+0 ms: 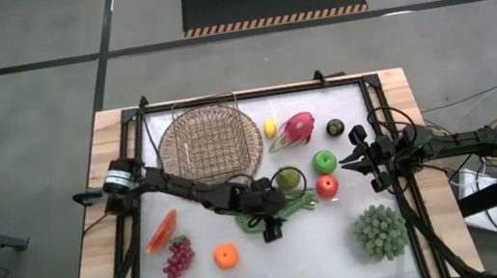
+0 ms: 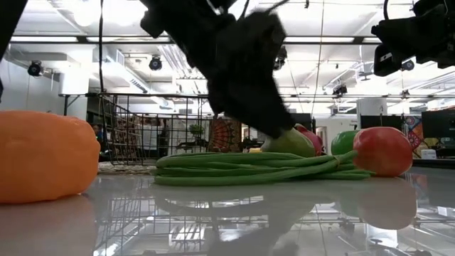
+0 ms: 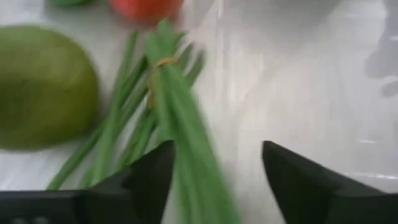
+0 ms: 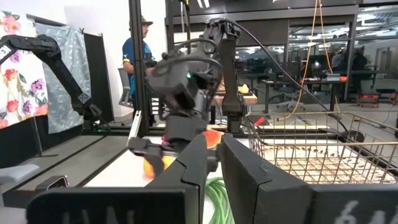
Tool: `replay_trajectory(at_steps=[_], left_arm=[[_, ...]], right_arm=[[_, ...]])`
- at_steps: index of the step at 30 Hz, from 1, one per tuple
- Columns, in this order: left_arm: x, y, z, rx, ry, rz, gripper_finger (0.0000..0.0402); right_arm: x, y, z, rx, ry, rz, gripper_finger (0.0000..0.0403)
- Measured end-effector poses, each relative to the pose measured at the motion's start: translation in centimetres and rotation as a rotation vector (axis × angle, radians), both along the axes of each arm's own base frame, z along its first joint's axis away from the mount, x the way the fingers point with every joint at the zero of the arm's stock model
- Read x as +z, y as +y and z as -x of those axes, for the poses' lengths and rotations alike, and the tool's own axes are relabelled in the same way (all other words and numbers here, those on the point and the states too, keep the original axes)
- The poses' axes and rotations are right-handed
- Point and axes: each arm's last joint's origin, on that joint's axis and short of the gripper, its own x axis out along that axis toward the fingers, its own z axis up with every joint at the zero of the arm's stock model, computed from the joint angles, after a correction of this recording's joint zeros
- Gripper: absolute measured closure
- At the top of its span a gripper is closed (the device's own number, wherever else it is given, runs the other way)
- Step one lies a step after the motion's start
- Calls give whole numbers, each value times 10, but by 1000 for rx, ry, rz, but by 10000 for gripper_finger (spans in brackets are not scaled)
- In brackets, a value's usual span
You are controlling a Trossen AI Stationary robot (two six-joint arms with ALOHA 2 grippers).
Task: Build produce basket
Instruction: Put the green string beans into the wire basket
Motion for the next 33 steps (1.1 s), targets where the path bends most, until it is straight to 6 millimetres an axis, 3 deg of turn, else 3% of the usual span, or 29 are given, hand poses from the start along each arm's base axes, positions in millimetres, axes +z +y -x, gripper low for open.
replay_trajectory(at_steps=[4, 8, 12, 19, 21, 33], left_arm=[[4, -10, -1, 23, -48, 7, 94], [5, -22, 3, 80, -72, -83, 62], [7, -27, 4, 146, -100, -134, 60], [-29, -36, -3, 170, -15, -224, 59], [-30, -35, -5, 187, 3, -279, 59], [-45, -7, -9, 236, 76, -323, 59]], right_arm=[[0, 0, 0, 0, 0, 0, 365], [0, 0, 0, 0, 0, 0, 365], [0, 0, 0, 0, 1, 0, 365], [-1, 0, 0, 0, 10, 0, 365], [-2, 0, -1, 0, 18, -1, 365], [-3, 0, -1, 1, 36, -3, 365]])
